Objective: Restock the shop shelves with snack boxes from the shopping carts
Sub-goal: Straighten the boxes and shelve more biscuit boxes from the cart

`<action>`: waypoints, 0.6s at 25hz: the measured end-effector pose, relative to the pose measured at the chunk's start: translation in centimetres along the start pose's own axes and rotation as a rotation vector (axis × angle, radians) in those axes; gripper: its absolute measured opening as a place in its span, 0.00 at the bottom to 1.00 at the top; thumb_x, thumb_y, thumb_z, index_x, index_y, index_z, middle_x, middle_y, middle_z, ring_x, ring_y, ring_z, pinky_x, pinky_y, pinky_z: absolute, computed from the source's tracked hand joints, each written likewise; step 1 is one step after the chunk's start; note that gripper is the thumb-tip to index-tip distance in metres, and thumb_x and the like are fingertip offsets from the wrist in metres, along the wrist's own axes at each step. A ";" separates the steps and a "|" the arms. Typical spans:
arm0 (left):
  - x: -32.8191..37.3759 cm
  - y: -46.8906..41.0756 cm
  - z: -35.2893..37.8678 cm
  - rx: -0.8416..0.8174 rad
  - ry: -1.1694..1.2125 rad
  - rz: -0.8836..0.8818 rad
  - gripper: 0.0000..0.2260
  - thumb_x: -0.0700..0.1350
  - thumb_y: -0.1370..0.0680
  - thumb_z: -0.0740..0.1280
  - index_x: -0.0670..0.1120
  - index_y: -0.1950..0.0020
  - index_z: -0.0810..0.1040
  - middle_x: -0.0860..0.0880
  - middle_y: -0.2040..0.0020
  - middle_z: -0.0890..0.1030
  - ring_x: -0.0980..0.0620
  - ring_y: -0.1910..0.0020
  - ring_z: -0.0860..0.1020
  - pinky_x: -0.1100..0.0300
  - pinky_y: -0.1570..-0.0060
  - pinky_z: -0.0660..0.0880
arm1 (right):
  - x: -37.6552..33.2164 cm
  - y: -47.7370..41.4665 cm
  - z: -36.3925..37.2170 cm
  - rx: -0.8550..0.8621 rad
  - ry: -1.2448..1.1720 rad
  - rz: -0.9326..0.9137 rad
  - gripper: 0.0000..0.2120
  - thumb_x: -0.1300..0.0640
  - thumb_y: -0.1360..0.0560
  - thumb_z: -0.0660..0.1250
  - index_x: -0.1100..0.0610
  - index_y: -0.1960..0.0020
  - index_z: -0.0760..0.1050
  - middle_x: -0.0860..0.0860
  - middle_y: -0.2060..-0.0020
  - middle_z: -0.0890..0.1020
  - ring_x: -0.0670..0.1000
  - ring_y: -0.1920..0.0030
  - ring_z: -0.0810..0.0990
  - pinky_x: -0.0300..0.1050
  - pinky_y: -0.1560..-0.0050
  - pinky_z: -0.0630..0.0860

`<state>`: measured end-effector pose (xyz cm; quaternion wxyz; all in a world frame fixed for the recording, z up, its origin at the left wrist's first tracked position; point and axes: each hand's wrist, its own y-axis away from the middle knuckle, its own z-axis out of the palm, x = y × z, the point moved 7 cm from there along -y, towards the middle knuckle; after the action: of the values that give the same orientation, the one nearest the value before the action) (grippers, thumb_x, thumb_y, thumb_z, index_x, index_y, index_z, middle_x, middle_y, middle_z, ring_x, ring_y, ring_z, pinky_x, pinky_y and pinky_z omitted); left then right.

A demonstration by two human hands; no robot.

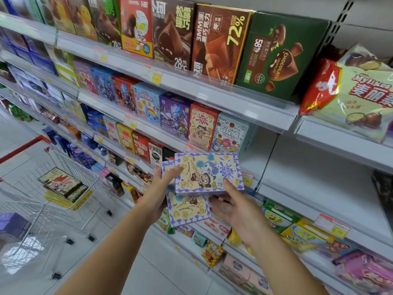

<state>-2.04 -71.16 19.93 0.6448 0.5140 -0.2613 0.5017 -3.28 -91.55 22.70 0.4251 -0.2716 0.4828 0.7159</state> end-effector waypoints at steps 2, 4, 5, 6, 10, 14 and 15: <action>-0.4 0.6 1.6 -0.061 -0.022 -0.014 0.44 0.69 0.39 0.74 0.54 0.27 0.65 0.45 0.38 0.82 0.41 0.48 0.84 0.42 0.51 0.81 | -0.8 0.4 -0.3 0.027 -0.050 -0.044 0.24 0.53 0.34 0.74 0.59 0.41 0.76 0.56 0.54 0.86 0.57 0.54 0.85 0.53 0.57 0.82; -0.7 0.7 2.8 -0.088 0.020 -0.040 0.35 0.64 0.33 0.69 0.46 0.31 0.73 0.42 0.44 0.84 0.42 0.52 0.85 0.50 0.61 0.82 | -2.9 0.5 -1.5 0.077 -0.093 -0.084 0.16 0.54 0.31 0.72 0.58 0.46 0.77 0.57 0.56 0.85 0.56 0.59 0.86 0.51 0.63 0.83; -0.8 0.6 3.0 -0.092 0.052 -0.050 0.32 0.60 0.31 0.69 0.44 0.33 0.75 0.41 0.45 0.85 0.42 0.54 0.85 0.52 0.63 0.82 | -4.2 0.7 -2.5 0.108 -0.110 -0.110 0.12 0.54 0.28 0.71 0.58 0.47 0.76 0.57 0.57 0.85 0.56 0.61 0.86 0.50 0.64 0.83; -0.8 0.4 3.2 -0.098 0.074 -0.058 0.30 0.57 0.30 0.69 0.42 0.34 0.76 0.41 0.46 0.85 0.42 0.55 0.85 0.53 0.64 0.81 | -5.8 0.8 -4.3 0.165 -0.115 -0.150 0.10 0.54 0.26 0.70 0.58 0.48 0.76 0.57 0.58 0.84 0.55 0.63 0.85 0.49 0.66 0.83; -0.6 -0.2 3.5 -0.115 0.070 -0.033 0.18 0.53 0.22 0.67 0.42 0.40 0.79 0.42 0.49 0.86 0.42 0.57 0.86 0.54 0.64 0.81 | -13.5 1.0 -12.0 0.434 -0.008 -0.358 0.10 0.58 0.27 0.72 0.58 0.47 0.76 0.54 0.61 0.84 0.52 0.67 0.83 0.45 0.71 0.81; -1.1 -0.6 4.0 -0.114 0.073 -0.036 0.17 0.53 0.22 0.66 0.42 0.40 0.79 0.41 0.48 0.85 0.42 0.56 0.85 0.53 0.65 0.81 | -17.8 -1.4 -15.3 0.557 0.271 -0.445 0.22 0.60 0.29 0.74 0.59 0.36 0.74 0.55 0.42 0.81 0.52 0.49 0.81 0.48 0.58 0.82; -1.3 -0.8 4.1 -0.108 0.069 -0.028 0.18 0.54 0.22 0.67 0.42 0.38 0.78 0.41 0.47 0.85 0.41 0.54 0.85 0.53 0.64 0.81 | -18.0 -2.1 -14.9 0.533 0.365 -0.465 0.22 0.61 0.28 0.74 0.59 0.36 0.73 0.54 0.41 0.80 0.52 0.46 0.80 0.48 0.54 0.80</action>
<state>-1.02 -75.36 19.89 0.6872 0.4643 -0.2585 0.4954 7.09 -111.16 30.33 0.5386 -0.3764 0.6449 0.3903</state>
